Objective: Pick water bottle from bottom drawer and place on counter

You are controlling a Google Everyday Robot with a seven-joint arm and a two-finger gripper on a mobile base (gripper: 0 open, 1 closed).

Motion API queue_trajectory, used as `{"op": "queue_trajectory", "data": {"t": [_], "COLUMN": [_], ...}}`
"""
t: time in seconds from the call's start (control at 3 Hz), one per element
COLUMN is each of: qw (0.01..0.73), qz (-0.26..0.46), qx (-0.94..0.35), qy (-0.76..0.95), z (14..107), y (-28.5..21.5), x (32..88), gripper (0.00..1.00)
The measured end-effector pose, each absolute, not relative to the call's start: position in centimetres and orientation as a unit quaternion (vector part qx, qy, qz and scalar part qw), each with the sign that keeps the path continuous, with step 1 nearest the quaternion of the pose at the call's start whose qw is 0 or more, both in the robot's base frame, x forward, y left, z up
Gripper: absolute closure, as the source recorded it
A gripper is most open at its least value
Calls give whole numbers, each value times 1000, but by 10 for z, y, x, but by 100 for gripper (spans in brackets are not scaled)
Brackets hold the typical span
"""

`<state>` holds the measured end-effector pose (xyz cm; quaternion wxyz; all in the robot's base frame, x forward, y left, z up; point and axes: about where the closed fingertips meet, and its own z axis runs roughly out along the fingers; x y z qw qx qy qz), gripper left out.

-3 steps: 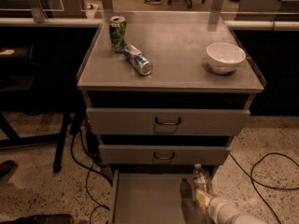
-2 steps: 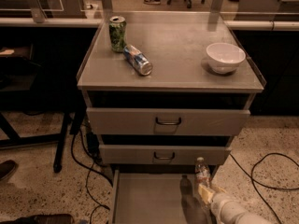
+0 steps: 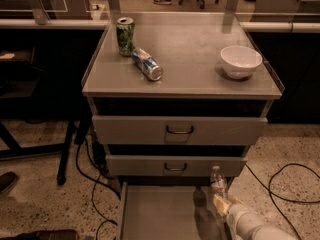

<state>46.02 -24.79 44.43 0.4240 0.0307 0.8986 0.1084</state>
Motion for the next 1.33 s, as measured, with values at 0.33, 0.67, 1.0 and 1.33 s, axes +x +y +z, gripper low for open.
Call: {"op": "queue_trajectory", "data": {"t": [0.33,0.67,1.0,1.33], "qw": [441,467,467,495], "qz": [92,74,74,68], "qx": [47,45,45,47], "qy": [891,880,880,865], "z": [479,531,531,573], "y": [-260,-273,-273,-286], "x": [464,471,471,461], "gripper": [100,100,100,100]}}
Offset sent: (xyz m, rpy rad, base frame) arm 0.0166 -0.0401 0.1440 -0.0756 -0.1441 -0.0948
